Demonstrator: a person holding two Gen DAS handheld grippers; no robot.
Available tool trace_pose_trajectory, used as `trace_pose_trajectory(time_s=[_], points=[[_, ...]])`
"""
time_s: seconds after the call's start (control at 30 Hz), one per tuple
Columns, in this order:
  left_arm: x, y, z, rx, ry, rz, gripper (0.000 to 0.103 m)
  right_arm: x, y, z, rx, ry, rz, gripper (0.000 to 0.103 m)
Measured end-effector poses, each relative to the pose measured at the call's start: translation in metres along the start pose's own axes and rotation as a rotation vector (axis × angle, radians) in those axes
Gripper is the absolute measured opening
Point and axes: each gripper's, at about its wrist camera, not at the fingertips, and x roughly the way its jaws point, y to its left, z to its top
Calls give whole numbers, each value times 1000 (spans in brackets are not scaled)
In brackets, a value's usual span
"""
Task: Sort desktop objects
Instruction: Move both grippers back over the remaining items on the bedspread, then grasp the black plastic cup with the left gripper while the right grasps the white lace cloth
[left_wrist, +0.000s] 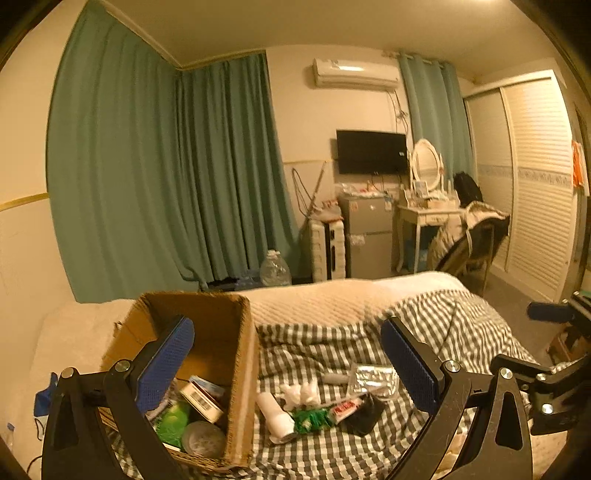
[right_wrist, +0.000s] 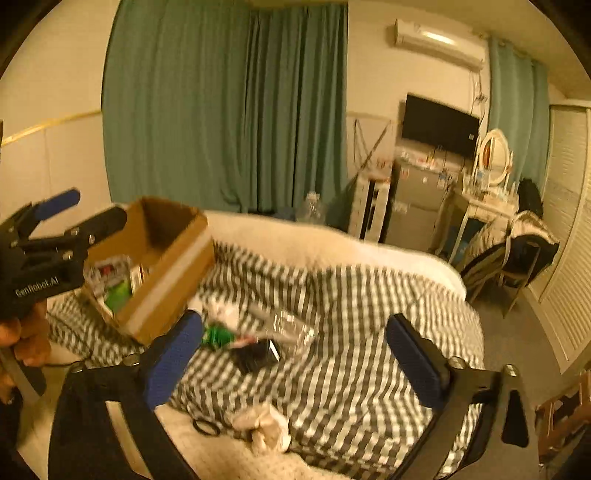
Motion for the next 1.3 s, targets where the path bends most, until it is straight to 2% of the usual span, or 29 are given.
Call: trace_pose_trajectory(time_s=[0.1, 0.27, 0.43, 0.5, 0.77, 0.93, 0.97, 1.0, 1.1, 1.13, 1.17, 1.23, 1.27, 1.3], points=[[12, -4, -8, 4, 35, -19, 103, 16, -2, -9, 6, 55, 8, 80], [35, -10, -25, 18, 93, -48, 103, 36, -1, -30, -11, 143, 20, 75], [67, -27, -49, 71, 185, -91, 103, 63, -2, -52, -17, 247, 52, 71], [79, -36, -60, 100, 217, -104, 103, 73, -3, -60, -28, 283, 56, 66], [127, -70, -101, 202, 347, -181, 103, 99, -2, -80, -29, 396, 127, 66], [156, -86, -120, 238, 420, -210, 103, 128, 0, -105, -31, 532, 178, 66], [162, -89, -124, 245, 432, -217, 103, 132, 0, -109, -32, 548, 178, 61], [168, -92, -127, 252, 443, -224, 103, 135, 0, -112, -33, 556, 180, 49], [184, -102, -136, 280, 473, -244, 103, 143, -3, -118, -22, 579, 171, 33], [192, -107, -142, 291, 494, -250, 103, 145, -3, -120, -17, 584, 167, 31], [197, -109, -146, 298, 510, -251, 101, 147, -4, -121, -14, 588, 162, 29], [210, -114, -158, 312, 566, -265, 82, 149, -5, -123, -9, 588, 157, 26], [214, -115, -163, 312, 591, -268, 67, 149, -6, -122, -7, 586, 156, 24], [217, -115, -166, 307, 604, -268, 63, 149, -7, -122, -4, 583, 154, 22]])
